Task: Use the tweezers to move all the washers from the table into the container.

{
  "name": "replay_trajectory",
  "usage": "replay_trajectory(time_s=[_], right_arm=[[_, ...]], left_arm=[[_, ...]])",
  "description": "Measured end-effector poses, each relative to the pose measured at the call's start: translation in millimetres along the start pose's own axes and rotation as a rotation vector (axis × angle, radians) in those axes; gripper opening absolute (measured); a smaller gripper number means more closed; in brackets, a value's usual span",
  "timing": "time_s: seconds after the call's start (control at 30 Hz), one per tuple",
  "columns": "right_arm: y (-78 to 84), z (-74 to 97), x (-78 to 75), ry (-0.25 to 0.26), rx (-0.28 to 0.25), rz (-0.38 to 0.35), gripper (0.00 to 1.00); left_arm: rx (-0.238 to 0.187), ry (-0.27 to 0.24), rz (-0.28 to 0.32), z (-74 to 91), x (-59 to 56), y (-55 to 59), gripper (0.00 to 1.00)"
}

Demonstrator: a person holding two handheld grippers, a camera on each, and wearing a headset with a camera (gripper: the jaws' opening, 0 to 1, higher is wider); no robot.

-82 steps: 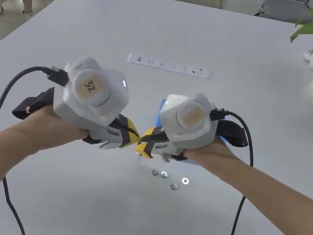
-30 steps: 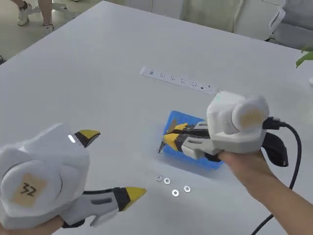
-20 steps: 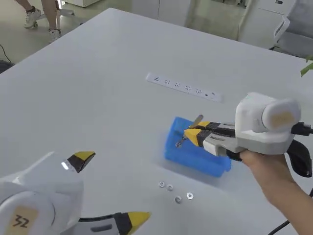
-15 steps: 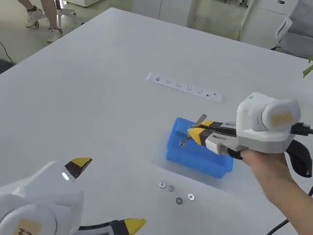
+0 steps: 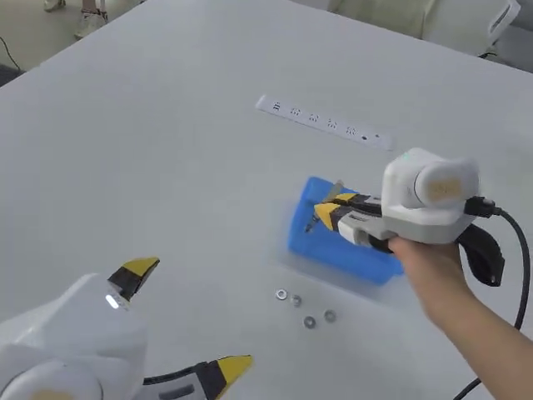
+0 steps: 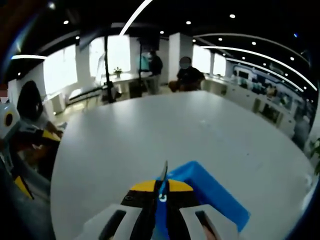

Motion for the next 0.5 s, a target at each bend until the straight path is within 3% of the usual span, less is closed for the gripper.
replay_trajectory(time_s=[0.27,0.5], right_arm=[[6.6,-12.2,-4.4,0.016,0.012,-0.008,0.02],[13.8,-20.3,-7.7,0.027,0.023,-0.008,0.02]], left_arm=[[0.013,0.025,-0.003,-3.3,-1.3,4.0,0.85],[0.016,-0.001,0.005,-3.4,2.6,5.1,0.85]])
Point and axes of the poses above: the centre of the closed fingertips' face, and the gripper's own axes: z roughly backward along the fingers, x roughly to its left, y roughly out of its underside, the point moved 9 cm from there along z, roughly backward along the fingers, and after that the axes turned 14 degrees about y, right-handed, at the moved point
